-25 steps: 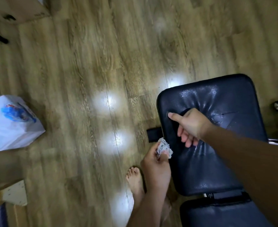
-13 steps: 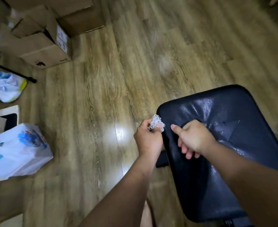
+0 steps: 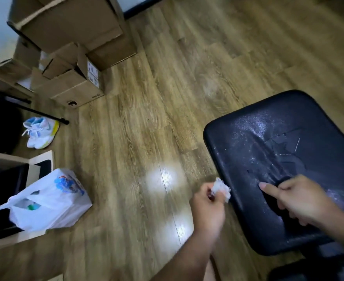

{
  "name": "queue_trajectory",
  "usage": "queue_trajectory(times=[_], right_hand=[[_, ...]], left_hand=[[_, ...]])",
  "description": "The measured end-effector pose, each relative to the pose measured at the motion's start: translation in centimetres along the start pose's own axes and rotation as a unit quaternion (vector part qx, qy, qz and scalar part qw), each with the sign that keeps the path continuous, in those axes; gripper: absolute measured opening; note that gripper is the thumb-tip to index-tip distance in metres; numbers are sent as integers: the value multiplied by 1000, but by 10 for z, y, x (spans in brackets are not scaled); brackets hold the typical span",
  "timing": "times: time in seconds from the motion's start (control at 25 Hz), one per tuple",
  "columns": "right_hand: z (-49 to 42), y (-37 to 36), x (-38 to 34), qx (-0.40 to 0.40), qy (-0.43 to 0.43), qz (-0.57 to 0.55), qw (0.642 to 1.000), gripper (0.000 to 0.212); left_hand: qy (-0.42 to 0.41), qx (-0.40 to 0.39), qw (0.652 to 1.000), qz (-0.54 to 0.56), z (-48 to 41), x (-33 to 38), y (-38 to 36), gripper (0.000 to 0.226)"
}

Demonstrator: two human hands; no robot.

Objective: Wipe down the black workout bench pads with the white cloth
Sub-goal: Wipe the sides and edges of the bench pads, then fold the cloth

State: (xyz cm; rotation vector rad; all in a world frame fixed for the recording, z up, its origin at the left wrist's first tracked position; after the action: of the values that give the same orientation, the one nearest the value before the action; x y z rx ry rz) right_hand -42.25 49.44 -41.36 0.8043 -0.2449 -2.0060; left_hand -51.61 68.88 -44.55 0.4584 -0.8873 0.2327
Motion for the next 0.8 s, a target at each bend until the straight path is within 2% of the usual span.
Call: queue_trajectory(times=[0.08, 0.16, 0.24, 0.32, 0.4, 0.44, 0.52, 0.56, 0.68, 0.76, 0.8], right_hand=[[-8, 4, -2, -14, 5, 0, 1000, 58], [-12, 3, -2, -26, 10, 2, 1000, 58], [-12, 4, 0, -20, 14, 1, 1000, 57], [-7, 2, -2, -19, 10, -11, 1000, 54], [8, -2, 0, -20, 1, -84, 996, 46], [25, -2, 10, -24, -12, -139, 990, 41], [83, 14, 27, -9, -29, -223, 974, 35], [123, 24, 32, 1, -29, -242, 970, 32], [228, 53, 28, 15, 1, -321, 947, 21], [293, 73, -10, 9, 74, -346, 935, 15], [321, 81, -37, 3, 129, -358, 925, 20]], left_hand=[[-5, 98, 995, 1, -36, 34, 9, 7], [-7, 133, 991, -35, -53, 47, 13, 3], [-5, 89, 993, -73, -33, 34, 3, 8], [44, 31, 995, -83, 20, 2, -9, 14], [56, -3, 993, -101, 78, -26, -17, 26], [49, -57, 992, -97, 111, -24, -25, 34], [35, -161, 986, -21, 155, 4, -36, 36], [34, -181, 983, 27, 172, 27, -37, 29], [53, -198, 967, 152, 200, 117, -9, 13], [0, -211, 967, 141, 229, 186, 28, 11], [-33, -205, 969, 134, 245, 216, 46, 11]])
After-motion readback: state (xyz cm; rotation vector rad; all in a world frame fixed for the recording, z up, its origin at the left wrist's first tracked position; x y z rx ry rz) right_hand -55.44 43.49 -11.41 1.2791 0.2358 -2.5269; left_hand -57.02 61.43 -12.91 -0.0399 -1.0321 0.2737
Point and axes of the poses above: each hand's wrist, its own z-axis away from the middle knuckle, its own y-axis out of the back of the hand, x = y × z, the point moved 6 cm from there along -z, towards the middle knuckle, and after that the axes turned 5 degrees about -x, right-handed, at the moved point
